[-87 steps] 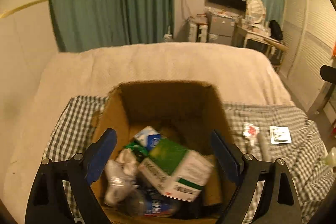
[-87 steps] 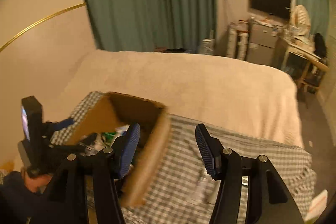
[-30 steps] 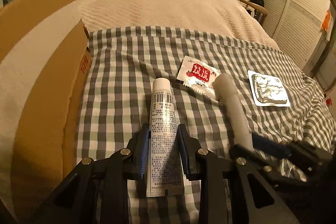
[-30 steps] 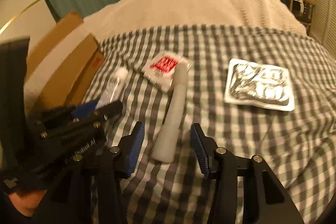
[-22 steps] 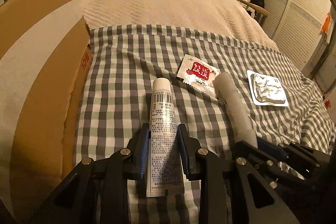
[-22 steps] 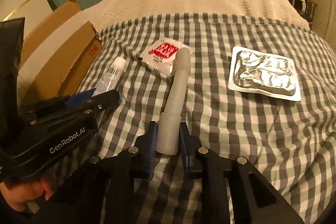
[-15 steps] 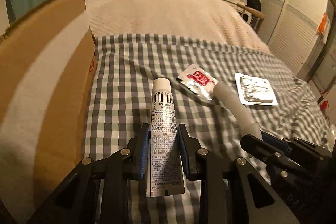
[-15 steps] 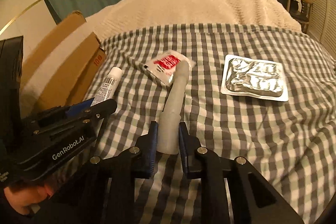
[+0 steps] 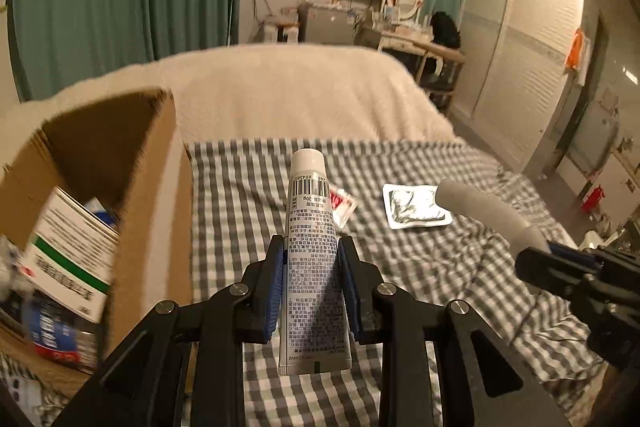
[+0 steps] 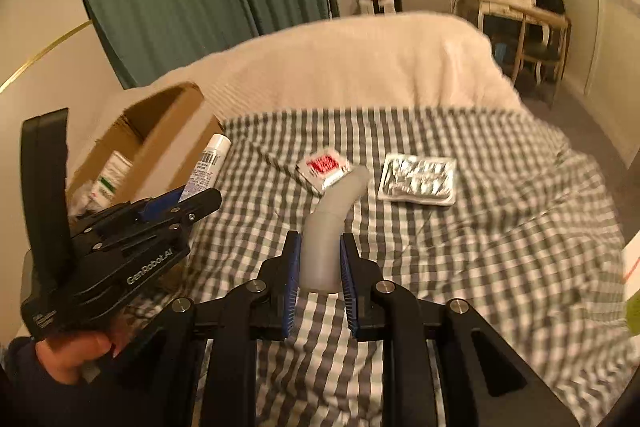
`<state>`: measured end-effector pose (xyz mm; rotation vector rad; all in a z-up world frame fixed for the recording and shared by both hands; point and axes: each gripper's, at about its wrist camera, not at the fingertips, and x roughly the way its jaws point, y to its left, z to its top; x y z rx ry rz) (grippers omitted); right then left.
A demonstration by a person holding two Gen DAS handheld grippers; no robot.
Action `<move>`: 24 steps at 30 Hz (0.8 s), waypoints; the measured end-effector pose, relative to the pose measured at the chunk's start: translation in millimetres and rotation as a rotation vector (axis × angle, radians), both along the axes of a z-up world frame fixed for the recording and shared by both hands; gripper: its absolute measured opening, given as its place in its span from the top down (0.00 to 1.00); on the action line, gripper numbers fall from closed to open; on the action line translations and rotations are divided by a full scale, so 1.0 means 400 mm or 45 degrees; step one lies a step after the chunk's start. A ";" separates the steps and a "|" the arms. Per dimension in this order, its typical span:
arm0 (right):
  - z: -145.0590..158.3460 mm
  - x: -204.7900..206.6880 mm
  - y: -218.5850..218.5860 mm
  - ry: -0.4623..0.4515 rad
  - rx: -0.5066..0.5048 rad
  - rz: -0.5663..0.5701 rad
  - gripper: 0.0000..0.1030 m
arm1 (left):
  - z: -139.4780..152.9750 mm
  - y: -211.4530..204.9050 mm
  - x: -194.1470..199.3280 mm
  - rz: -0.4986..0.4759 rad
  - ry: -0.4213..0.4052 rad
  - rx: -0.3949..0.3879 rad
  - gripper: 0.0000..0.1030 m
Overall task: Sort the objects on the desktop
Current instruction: 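Carry the tube and rod over the box and release them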
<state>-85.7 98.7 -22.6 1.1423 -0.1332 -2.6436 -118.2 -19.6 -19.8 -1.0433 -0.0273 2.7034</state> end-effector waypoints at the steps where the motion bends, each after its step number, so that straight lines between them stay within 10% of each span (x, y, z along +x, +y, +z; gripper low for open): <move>1: 0.020 0.012 -0.004 0.014 0.009 0.002 0.82 | 0.016 -0.007 0.004 0.000 0.013 0.000 0.74; 14: 0.318 0.070 -0.239 0.232 0.065 0.205 0.82 | 0.240 -0.273 0.024 0.112 0.215 -0.119 0.74; 24: 0.315 -0.021 -0.519 0.178 0.023 0.397 0.82 | 0.206 -0.460 -0.017 0.240 0.153 -0.228 0.74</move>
